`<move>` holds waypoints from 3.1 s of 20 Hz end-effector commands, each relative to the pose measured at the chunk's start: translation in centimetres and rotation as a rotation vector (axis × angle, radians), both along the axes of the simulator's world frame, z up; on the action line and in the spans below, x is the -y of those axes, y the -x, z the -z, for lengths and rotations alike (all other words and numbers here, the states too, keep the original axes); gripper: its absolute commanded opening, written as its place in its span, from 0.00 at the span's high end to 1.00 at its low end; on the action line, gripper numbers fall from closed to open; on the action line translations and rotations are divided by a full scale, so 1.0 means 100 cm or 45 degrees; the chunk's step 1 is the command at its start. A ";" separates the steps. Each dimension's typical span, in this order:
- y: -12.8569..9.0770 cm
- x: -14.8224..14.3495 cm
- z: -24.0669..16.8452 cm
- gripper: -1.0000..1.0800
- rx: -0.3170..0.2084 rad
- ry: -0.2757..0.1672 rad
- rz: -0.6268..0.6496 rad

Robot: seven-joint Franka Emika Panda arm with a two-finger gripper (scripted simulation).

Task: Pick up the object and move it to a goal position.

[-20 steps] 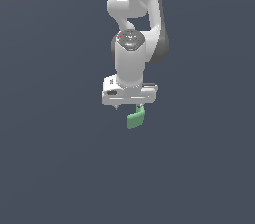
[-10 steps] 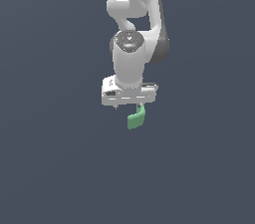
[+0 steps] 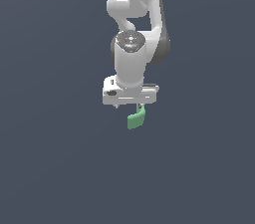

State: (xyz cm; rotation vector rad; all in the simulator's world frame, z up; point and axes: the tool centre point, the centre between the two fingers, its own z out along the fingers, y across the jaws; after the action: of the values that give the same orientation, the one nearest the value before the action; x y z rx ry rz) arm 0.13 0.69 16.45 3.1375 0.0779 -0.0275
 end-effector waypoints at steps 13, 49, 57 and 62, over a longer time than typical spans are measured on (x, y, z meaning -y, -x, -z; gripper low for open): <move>0.006 -0.023 0.010 0.04 0.011 0.002 0.333; 0.014 -0.044 0.065 0.04 0.023 0.002 0.674; 0.013 -0.045 0.069 1.00 0.023 0.002 0.674; 0.013 -0.045 0.069 1.00 0.023 0.002 0.674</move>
State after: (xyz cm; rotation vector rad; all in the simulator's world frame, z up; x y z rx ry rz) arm -1.15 5.16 9.64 3.0517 -0.7469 0.0004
